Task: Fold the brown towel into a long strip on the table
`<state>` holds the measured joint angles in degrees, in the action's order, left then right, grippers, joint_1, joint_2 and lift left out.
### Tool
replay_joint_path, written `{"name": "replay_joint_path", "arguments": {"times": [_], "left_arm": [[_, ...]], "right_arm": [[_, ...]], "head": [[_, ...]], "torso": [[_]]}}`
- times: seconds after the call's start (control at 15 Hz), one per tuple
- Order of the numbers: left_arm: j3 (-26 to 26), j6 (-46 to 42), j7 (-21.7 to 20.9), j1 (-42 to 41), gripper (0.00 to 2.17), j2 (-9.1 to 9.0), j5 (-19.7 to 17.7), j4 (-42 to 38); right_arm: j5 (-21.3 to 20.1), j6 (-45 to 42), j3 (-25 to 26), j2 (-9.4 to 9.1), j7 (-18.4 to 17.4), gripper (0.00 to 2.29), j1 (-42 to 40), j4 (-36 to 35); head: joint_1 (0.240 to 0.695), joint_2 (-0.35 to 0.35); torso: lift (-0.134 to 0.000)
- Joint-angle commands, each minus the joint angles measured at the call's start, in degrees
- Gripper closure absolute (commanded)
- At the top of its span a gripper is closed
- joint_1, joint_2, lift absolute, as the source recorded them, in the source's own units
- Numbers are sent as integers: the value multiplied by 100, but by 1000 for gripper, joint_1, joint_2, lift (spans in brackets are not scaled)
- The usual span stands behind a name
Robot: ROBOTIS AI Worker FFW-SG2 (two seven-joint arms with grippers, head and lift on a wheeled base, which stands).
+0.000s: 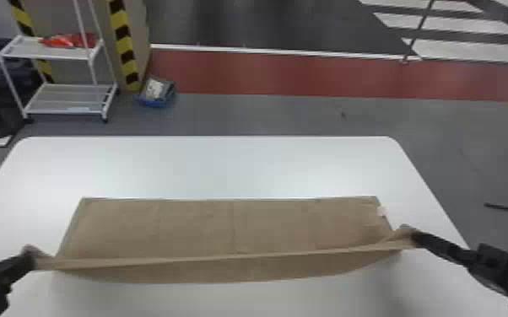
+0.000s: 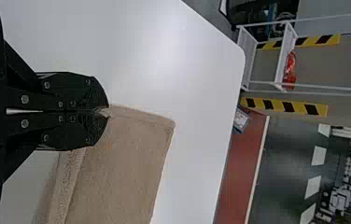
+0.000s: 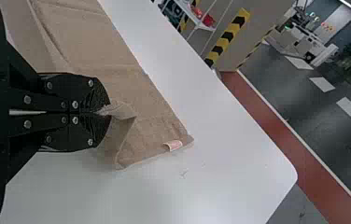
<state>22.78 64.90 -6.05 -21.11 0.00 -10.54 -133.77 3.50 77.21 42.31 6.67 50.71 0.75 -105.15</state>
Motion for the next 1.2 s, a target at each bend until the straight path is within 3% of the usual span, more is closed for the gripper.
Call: {"name": "replay_joint_path", "arguments": {"times": [0.0, 0.27, 0.6, 0.8, 0.87, 0.93, 1.0, 1.07, 1.13], "left_arm": [[-28, 169, 25, 731, 1389, -15, 386, 756], [-28, 133, 148, 1338, 1389, -15, 430, 1389], [-81, -605, 227, 1962, 1389, -15, 430, 1933], [-459, -622, 456, 2656, 1379, -15, 597, 2944], [-591, -728, 544, 2867, 1129, -15, 693, 3340], [-714, -798, 544, 3122, 464, -15, 834, 3841], [-802, -886, 570, 3386, -1, -15, 992, 4333], [-881, -1273, 605, 3526, -1, -15, 1089, 4720], [-951, -2081, 711, 3597, -1, -15, 1107, 5089]], "right_arm": [[-103, -43, -417, 186, -106, 1669, 522, 654], [-130, -96, -716, 221, -404, 1669, 1129, 1384], [-165, -377, -856, 256, -765, 1669, 1718, 1937], [-174, -1080, -1120, 423, -1055, 1669, 2017, 2807], [-191, -1449, -1278, 449, -1143, 1666, 2061, 3080], [-200, -1766, -1463, 467, -1274, 1524, 2061, 3256], [-191, -2152, -1603, 458, -1371, 805, 2096, 3458], [-191, -2469, -1665, 440, -1380, 63, 2175, 3669], [-147, -2926, -1665, 423, -1424, -1, 2280, 3932]], "head": [[695, -79], [695, -11], [695, 8], [695, 2], [695, -5], [695, -14], [695, -24], [695, -38], [695, -40]], "torso": [[-57], [-57], [-57], [-57], [-57], [-57], [-57], [-57], [-57]]}}
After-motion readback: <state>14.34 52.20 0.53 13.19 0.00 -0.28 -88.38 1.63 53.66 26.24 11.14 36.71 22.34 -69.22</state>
